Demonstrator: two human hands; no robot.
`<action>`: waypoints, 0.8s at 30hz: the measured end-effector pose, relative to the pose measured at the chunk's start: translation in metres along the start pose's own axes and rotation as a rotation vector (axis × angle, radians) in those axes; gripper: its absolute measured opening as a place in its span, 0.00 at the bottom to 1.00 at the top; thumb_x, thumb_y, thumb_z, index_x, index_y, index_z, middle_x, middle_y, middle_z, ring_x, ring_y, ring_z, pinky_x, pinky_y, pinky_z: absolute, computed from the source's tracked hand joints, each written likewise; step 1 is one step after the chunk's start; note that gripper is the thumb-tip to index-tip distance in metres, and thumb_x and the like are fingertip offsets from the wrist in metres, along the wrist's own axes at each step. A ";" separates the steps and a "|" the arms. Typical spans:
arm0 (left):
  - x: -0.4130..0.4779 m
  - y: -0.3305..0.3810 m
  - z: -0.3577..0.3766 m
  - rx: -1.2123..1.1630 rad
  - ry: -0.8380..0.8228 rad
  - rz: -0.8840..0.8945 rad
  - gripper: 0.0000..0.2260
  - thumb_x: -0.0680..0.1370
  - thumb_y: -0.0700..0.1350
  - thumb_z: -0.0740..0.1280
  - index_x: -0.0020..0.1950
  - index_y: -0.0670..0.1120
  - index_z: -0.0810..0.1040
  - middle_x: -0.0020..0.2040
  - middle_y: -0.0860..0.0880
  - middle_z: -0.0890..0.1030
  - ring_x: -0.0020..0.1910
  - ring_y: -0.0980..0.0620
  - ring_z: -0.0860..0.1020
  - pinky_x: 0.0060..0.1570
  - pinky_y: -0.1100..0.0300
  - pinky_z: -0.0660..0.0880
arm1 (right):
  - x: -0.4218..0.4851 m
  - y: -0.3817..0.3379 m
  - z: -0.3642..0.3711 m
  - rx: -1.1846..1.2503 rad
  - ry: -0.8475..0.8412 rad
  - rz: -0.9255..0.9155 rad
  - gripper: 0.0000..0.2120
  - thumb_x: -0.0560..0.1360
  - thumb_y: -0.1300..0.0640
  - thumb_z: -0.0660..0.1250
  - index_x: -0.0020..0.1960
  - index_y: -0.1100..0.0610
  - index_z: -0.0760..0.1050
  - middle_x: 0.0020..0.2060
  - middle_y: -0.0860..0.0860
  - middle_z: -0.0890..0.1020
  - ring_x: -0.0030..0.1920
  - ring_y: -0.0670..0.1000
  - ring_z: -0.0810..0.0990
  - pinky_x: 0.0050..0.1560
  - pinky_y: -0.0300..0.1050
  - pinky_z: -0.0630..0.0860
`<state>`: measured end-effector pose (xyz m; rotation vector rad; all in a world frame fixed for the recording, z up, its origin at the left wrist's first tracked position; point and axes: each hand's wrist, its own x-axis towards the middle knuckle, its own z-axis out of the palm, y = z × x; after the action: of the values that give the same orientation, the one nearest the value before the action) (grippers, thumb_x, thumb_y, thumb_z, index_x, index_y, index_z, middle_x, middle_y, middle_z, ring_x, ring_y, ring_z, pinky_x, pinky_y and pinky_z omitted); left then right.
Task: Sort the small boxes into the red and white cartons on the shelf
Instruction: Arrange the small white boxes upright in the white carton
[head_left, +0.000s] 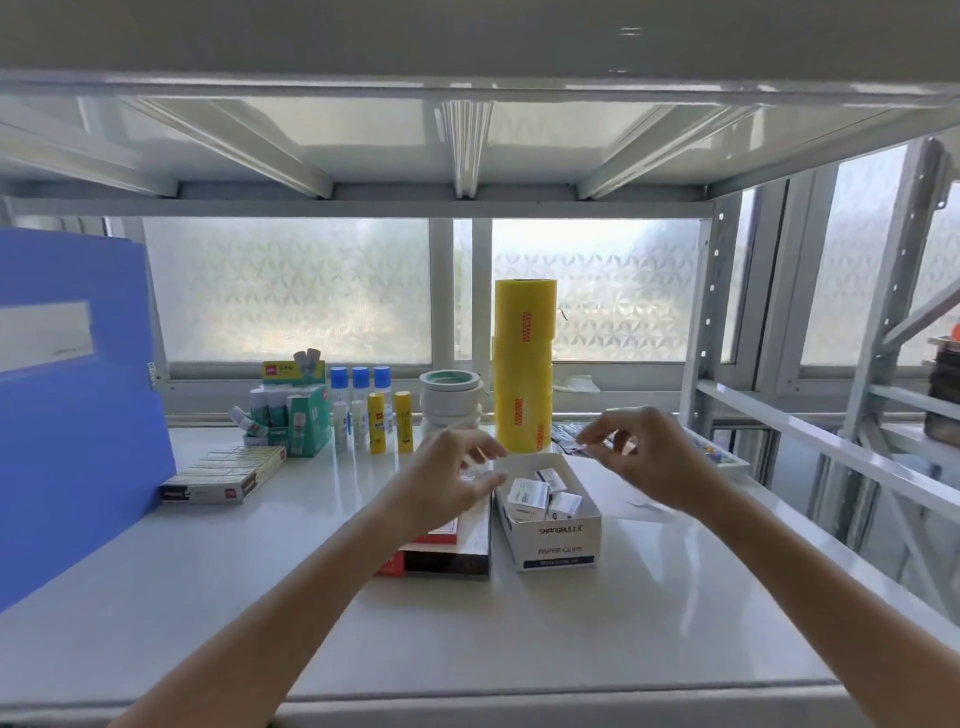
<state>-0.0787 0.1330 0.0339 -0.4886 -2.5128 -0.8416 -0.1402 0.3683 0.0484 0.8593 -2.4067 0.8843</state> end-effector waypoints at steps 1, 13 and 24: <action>0.013 0.003 0.003 0.033 -0.099 -0.014 0.16 0.74 0.48 0.72 0.60 0.45 0.79 0.56 0.48 0.81 0.52 0.56 0.76 0.54 0.63 0.73 | 0.012 0.006 -0.003 -0.009 -0.097 0.004 0.08 0.70 0.61 0.72 0.48 0.56 0.84 0.42 0.50 0.86 0.38 0.45 0.80 0.39 0.36 0.74; 0.054 -0.008 0.025 0.010 -0.442 -0.193 0.16 0.70 0.47 0.75 0.52 0.40 0.80 0.52 0.40 0.82 0.53 0.42 0.79 0.56 0.50 0.76 | 0.065 0.030 0.045 -0.210 -0.622 0.025 0.22 0.68 0.61 0.74 0.61 0.54 0.76 0.51 0.48 0.76 0.48 0.48 0.73 0.39 0.33 0.66; 0.043 -0.017 0.036 -0.087 -0.264 -0.186 0.21 0.68 0.43 0.77 0.60 0.41 0.79 0.53 0.46 0.83 0.53 0.50 0.79 0.48 0.69 0.74 | 0.027 0.034 0.012 0.102 -0.295 -0.069 0.23 0.61 0.59 0.78 0.50 0.50 0.71 0.48 0.50 0.76 0.38 0.49 0.76 0.38 0.40 0.78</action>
<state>-0.1334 0.1512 0.0223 -0.4227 -2.8058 -1.0180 -0.1851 0.3694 0.0412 1.1769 -2.5777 0.9152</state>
